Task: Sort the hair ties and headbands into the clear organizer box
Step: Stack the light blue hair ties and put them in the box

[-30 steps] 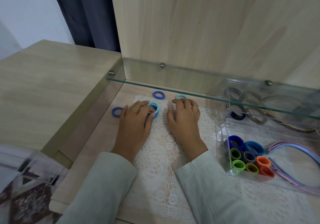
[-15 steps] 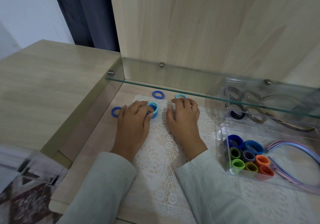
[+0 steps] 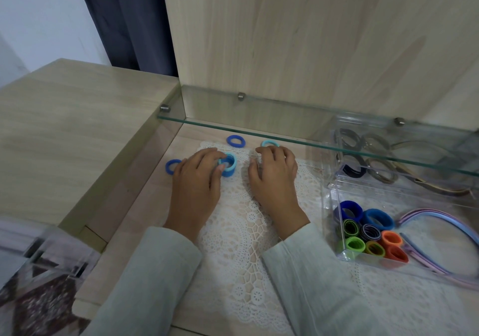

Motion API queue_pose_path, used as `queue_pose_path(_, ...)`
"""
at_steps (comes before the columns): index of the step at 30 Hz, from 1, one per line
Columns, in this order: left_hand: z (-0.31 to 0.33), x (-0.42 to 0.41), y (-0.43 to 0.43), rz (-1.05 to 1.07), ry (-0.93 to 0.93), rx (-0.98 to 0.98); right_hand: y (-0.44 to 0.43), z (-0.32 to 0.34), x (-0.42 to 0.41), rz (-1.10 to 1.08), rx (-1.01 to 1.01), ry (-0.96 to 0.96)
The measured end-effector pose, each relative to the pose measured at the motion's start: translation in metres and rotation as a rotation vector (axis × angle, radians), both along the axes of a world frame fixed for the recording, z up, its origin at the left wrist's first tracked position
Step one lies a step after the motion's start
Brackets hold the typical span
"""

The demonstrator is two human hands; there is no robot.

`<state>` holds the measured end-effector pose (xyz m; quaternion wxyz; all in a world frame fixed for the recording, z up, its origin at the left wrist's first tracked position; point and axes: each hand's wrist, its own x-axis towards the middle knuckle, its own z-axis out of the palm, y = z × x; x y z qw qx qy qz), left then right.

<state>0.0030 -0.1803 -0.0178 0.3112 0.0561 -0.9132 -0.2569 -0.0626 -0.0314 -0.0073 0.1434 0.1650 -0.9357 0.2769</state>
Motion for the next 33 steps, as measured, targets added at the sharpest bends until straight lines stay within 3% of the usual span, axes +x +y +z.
queue_pose_path(8, 0.006, 0.001, 0.004, 0.174, -0.321, -0.053, -0.002, -0.001, 0.003, 0.063, 0.046, 0.067)
queue_pose_path(14, 0.004, -0.003, 0.002, 0.204, -0.495, -0.156, -0.006, 0.007, 0.012, 0.202, -0.093, 0.191)
queue_pose_path(17, 0.005, -0.001, 0.002, 0.216, -0.518, -0.201, -0.013, 0.009, 0.018, 0.238, -0.063, 0.226)
queue_pose_path(26, 0.007, -0.003, 0.000, 0.137, -0.520, -0.101, -0.022, -0.002, 0.018, 0.235, 0.083, 0.190)
queue_pose_path(33, 0.009, -0.003, 0.001, 0.107, -0.470, -0.055, -0.023, -0.003, 0.017, 0.251, 0.079, 0.192)
